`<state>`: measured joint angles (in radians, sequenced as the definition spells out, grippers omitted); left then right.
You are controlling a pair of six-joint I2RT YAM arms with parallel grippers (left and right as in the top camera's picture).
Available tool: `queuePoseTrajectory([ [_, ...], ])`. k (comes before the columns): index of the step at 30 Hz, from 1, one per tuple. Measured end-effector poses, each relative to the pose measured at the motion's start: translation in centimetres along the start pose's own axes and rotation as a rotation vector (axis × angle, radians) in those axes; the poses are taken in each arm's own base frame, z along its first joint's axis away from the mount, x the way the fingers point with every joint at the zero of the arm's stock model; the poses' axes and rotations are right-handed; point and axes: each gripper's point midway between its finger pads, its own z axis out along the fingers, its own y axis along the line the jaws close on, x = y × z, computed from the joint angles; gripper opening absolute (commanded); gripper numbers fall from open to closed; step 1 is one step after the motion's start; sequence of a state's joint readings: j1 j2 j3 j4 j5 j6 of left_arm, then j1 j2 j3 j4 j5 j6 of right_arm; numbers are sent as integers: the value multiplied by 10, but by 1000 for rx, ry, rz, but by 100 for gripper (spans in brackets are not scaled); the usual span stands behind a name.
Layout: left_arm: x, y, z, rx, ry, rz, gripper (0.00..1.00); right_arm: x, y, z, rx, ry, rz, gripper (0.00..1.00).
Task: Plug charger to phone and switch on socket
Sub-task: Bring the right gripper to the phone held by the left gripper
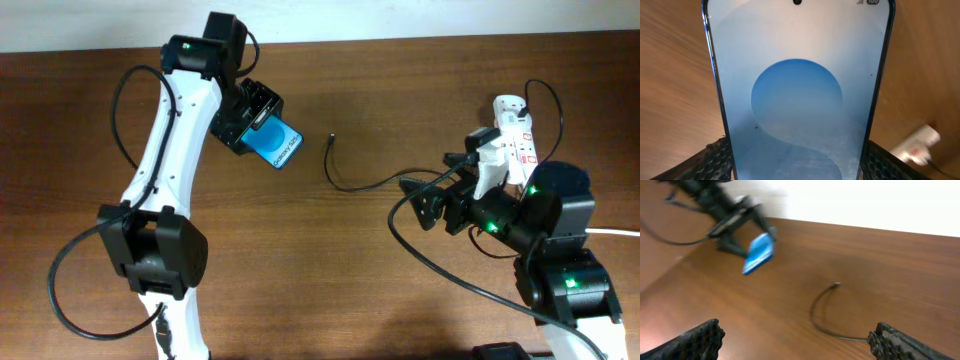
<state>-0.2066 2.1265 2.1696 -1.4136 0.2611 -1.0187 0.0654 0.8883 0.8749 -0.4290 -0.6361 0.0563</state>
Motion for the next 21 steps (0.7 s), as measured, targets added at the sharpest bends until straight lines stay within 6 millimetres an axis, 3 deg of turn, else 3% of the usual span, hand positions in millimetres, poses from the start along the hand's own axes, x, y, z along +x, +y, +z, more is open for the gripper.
queuePoseTrajectory([
  [5,18,-14,1,53,72,5,0,10,16,11,-154,51,36,99],
  [6,22,-15,1,55,80,7,0,11,22,13,-200,59,43,94],
  [12,49,-40,8,101,96,70,0,21,6,49,-270,123,209,77],
  [17,63,-62,11,153,77,131,0,35,-14,79,-236,182,410,76],
  [21,69,-64,12,151,84,105,0,39,-12,101,-172,195,505,73],
])
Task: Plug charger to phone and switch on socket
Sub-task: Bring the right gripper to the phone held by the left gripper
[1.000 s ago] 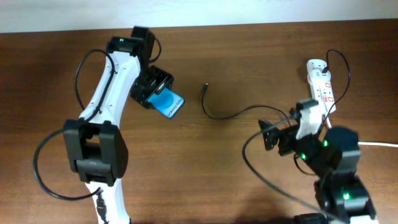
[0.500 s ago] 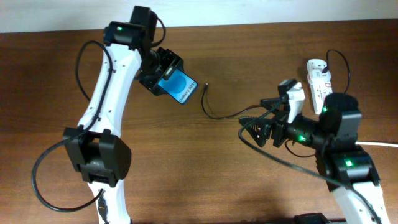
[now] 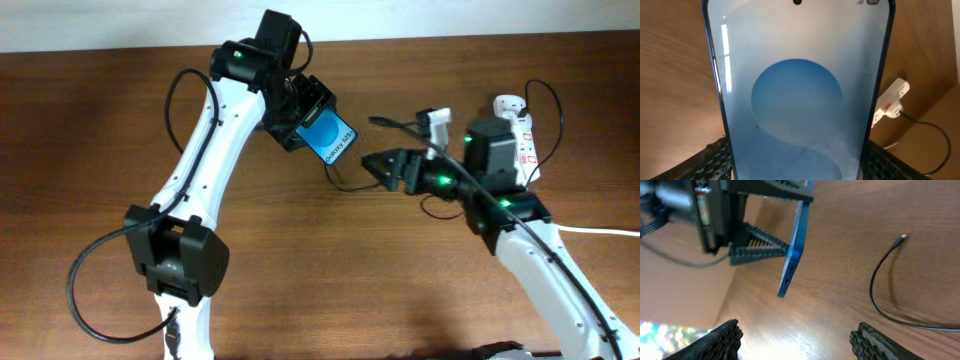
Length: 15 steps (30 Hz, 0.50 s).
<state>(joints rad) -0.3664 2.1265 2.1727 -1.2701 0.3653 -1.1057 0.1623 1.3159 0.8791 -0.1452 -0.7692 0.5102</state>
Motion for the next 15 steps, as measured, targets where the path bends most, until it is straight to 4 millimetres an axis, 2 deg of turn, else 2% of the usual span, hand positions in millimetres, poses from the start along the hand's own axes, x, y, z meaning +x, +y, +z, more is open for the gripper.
queuePoseTrajectory([
  [8,0,0,0,1,2,-133,0,-1,6,24,116,-88,175,71],
  [12,9,-1,0,7,50,-167,0,-2,18,33,124,-129,172,69],
  [15,17,2,-1,-2,93,-188,0,-5,19,34,131,-152,182,66],
])
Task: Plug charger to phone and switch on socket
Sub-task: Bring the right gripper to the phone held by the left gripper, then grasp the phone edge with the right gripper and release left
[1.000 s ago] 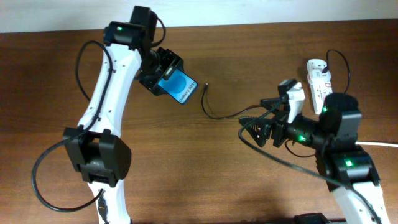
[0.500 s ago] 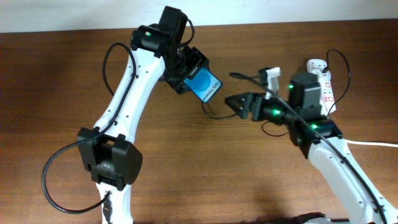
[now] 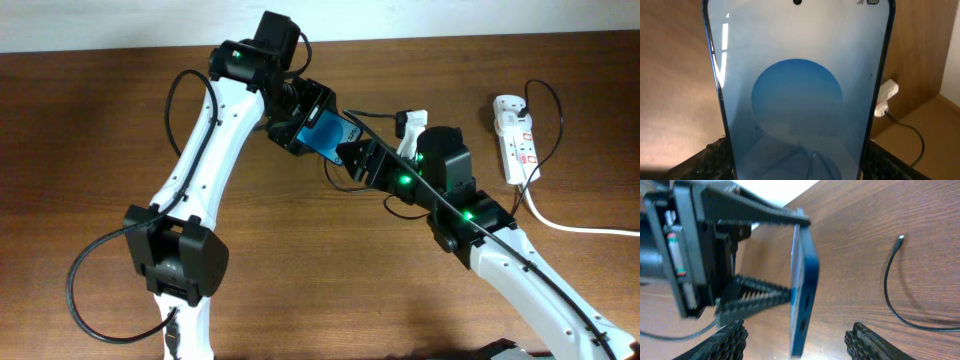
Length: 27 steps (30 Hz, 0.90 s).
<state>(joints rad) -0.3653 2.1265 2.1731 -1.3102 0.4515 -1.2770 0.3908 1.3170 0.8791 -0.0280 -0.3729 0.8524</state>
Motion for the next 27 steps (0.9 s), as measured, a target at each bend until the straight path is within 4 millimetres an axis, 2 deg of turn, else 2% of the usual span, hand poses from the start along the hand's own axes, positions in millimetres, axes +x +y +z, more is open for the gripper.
queuePoseTrajectory([
  [7,15,4,0,-13,75,-16,0,-4,-6,6,19,-22,30,61],
  [12,22,5,5,-30,60,6,0,-2,-9,16,18,-15,40,55],
  [19,40,6,16,-67,28,61,0,1,-6,18,11,-8,37,52],
  [27,38,6,16,-68,21,61,0,8,-19,28,42,18,51,35],
])
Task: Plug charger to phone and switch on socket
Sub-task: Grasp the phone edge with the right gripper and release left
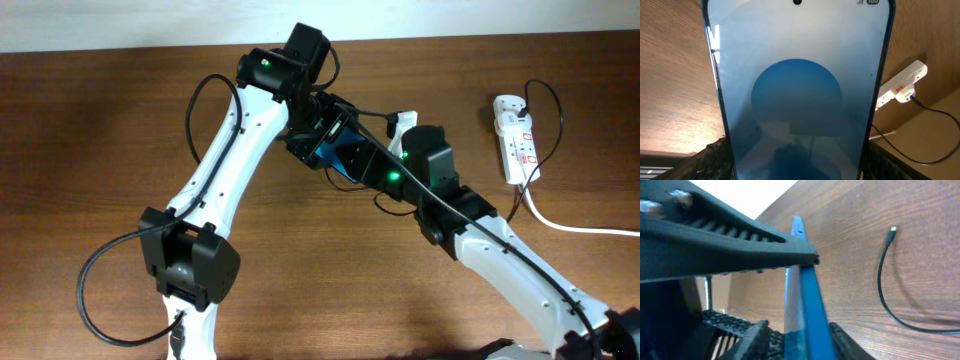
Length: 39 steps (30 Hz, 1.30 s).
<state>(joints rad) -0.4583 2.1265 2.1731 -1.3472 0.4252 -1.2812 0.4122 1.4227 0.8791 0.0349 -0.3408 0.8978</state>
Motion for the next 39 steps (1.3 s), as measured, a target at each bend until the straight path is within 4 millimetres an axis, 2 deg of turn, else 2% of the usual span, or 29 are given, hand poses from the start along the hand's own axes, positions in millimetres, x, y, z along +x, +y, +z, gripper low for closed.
queuePoseTrajectory([
  [7,0,0,0,0,0,0,0,1,-1,2,3,4,-13,21],
  [13,0,0,0,0,-1,0,0,1,-1,2,1,2,-15,14],
  [17,0,-1,0,3,0,2,0,0,1,2,-6,1,7,4],
  [20,0,-2,0,9,3,4,1,-1,0,1,-3,-3,51,4],
  [22,0,-2,0,9,2,4,7,-1,0,1,-1,-2,52,4],
  [27,0,-2,0,9,3,3,46,-1,0,1,-1,-2,48,4],
  [28,0,-2,0,8,2,3,55,-1,0,1,-1,-2,49,4],
  [29,0,-2,0,8,2,3,80,-1,0,1,-1,-2,49,4],
  [30,0,-2,0,8,2,3,92,-1,-1,1,-1,-2,49,4],
  [31,0,-2,0,9,3,1,99,-1,-1,1,-1,-2,48,4],
  [39,0,-1,0,4,3,-6,99,3,-5,4,14,11,0,4],
])
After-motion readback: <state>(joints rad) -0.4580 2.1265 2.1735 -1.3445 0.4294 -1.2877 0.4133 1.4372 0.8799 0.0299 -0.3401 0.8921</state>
